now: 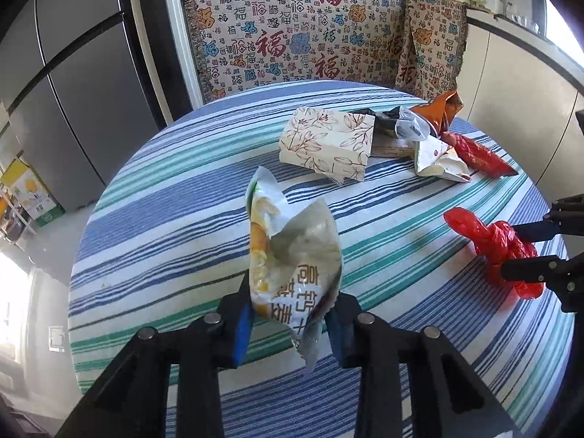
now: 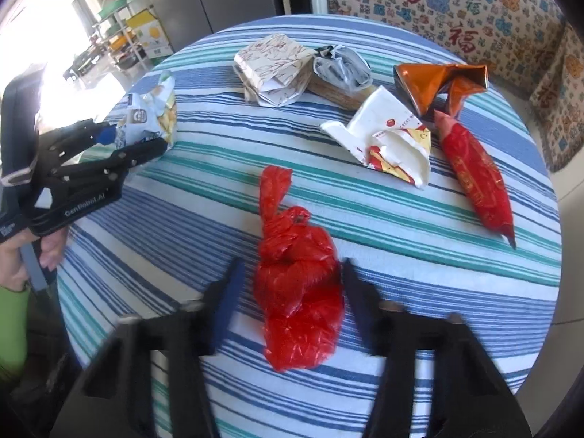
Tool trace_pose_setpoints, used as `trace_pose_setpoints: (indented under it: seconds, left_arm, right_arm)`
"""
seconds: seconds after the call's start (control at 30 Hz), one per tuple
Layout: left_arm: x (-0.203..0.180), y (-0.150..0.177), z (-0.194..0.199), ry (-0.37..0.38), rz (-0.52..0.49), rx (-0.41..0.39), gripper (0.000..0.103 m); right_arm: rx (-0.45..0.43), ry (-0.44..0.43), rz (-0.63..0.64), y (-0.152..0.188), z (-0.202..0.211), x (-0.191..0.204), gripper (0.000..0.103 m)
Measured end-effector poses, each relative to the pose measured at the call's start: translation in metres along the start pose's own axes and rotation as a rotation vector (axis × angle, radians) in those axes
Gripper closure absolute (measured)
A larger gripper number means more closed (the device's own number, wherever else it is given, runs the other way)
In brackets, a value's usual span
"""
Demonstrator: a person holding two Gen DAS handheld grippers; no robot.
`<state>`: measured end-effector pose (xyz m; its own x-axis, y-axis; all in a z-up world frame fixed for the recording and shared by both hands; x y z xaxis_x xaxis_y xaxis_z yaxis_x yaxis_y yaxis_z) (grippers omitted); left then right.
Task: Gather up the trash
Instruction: 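Carry snack bag and red bag over the blue wastebasket and open both tools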
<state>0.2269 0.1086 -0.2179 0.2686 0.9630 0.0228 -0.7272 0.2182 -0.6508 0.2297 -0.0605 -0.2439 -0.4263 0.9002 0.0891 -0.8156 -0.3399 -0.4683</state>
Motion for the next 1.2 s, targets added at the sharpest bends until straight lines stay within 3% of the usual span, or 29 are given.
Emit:
trace_pose_setpoints:
  seconds: [0.23, 0.5, 0.63, 0.87, 1.03, 1.2]
  left_arm:
    - [-0.033, 0.006, 0.032, 0.111, 0.028, -0.042, 0.074]
    - [-0.124, -0.012, 0.054, 0.256, -0.046, -0.064, 0.074]
    - [-0.191, -0.029, 0.061, 0.339, -0.114, -0.079, 0.074]
    - [-0.317, -0.045, 0.052, 0.492, -0.203, -0.057, 0.074]
    - [-0.403, -0.053, 0.029, 0.567, -0.26, -0.024, 0.074]
    - [-0.469, -0.054, -0.005, 0.599, -0.299, 0.011, 0.074]
  right_arm:
    - [-0.1, -0.036, -0.107, 0.018, 0.043, -0.01, 0.06]
    - [-0.165, -0.025, -0.241, 0.053, 0.078, -0.055, 0.06]
    - [-0.215, 0.019, -0.338, 0.076, 0.11, -0.104, 0.06]
    - [-0.255, 0.22, -0.549, 0.142, 0.164, -0.226, 0.06]
    - [-0.253, 0.301, -0.693, 0.181, 0.175, -0.299, 0.06]
    - [-0.242, 0.322, -0.789, 0.204, 0.172, -0.349, 0.059]
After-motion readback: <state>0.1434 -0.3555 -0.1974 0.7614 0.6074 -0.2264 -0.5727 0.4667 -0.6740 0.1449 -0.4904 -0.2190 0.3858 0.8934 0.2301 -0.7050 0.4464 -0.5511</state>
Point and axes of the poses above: each gripper's, at about its wrist camera, not at the fingertips, and z roughly against the way its jaws point, x to its left, y to its underside, the point moved 6 cm from there along -z, roughly the way its jaws point, and after that the axes turned 2 degrees about -x, right-handed, at the moved point
